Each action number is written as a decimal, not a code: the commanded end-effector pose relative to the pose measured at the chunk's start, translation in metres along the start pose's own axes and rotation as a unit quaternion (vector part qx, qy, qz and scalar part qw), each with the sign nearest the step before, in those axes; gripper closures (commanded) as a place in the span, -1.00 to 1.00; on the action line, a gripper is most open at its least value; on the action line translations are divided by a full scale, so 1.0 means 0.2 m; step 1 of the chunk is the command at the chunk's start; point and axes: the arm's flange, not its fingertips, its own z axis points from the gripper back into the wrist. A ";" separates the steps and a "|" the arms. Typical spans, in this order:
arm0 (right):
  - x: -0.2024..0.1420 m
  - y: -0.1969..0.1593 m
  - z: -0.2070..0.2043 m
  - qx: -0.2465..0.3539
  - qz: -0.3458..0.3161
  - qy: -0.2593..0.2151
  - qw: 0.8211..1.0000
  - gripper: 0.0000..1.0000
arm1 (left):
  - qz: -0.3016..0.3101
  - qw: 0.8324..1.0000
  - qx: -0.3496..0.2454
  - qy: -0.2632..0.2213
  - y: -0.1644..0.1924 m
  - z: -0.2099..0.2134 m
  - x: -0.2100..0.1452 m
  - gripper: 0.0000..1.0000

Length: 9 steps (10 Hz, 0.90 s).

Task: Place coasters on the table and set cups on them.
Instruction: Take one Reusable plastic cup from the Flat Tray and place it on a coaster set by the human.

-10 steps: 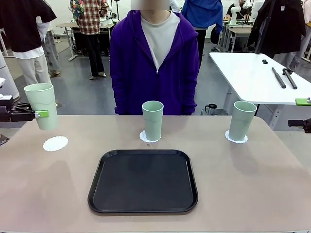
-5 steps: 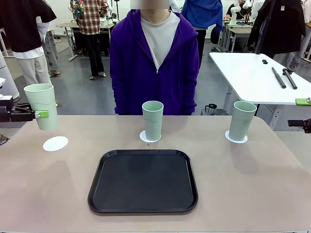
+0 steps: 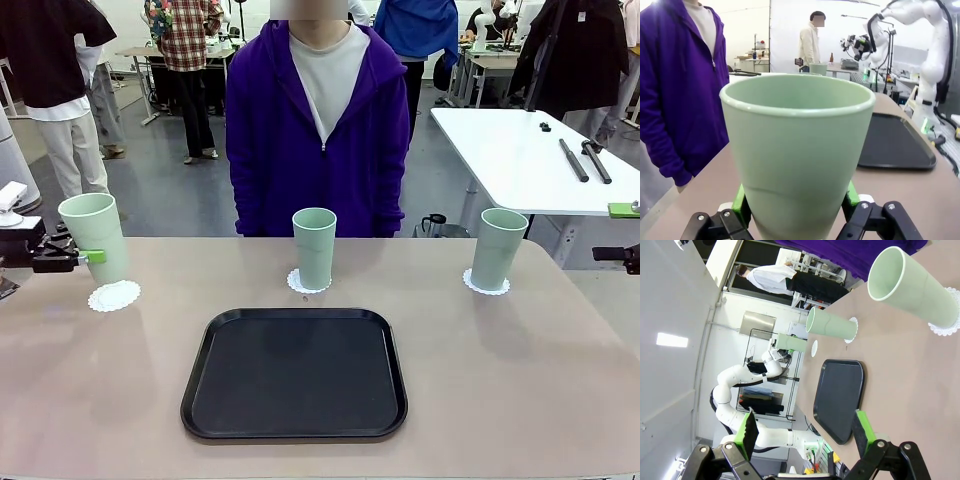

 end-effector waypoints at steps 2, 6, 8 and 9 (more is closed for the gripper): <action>0.00 0.00 -0.01 0.000 0.001 -0.005 1.000 -1.00 | -0.041 0.999 -0.030 -0.009 0.05 0.03 -0.07 -0.73; 0.00 0.00 -0.01 0.000 0.001 -0.005 1.000 -1.00 | -0.026 0.999 -0.033 -0.005 0.07 0.05 -0.15 -0.73; 0.00 0.00 -0.01 0.000 0.001 -0.005 1.000 -1.00 | -0.011 0.999 -0.031 -0.005 0.08 0.06 -0.17 -0.73; 0.00 0.00 -0.01 0.000 0.001 -0.005 1.000 -1.00 | -0.008 0.999 -0.031 -0.006 0.08 0.07 -0.18 -0.73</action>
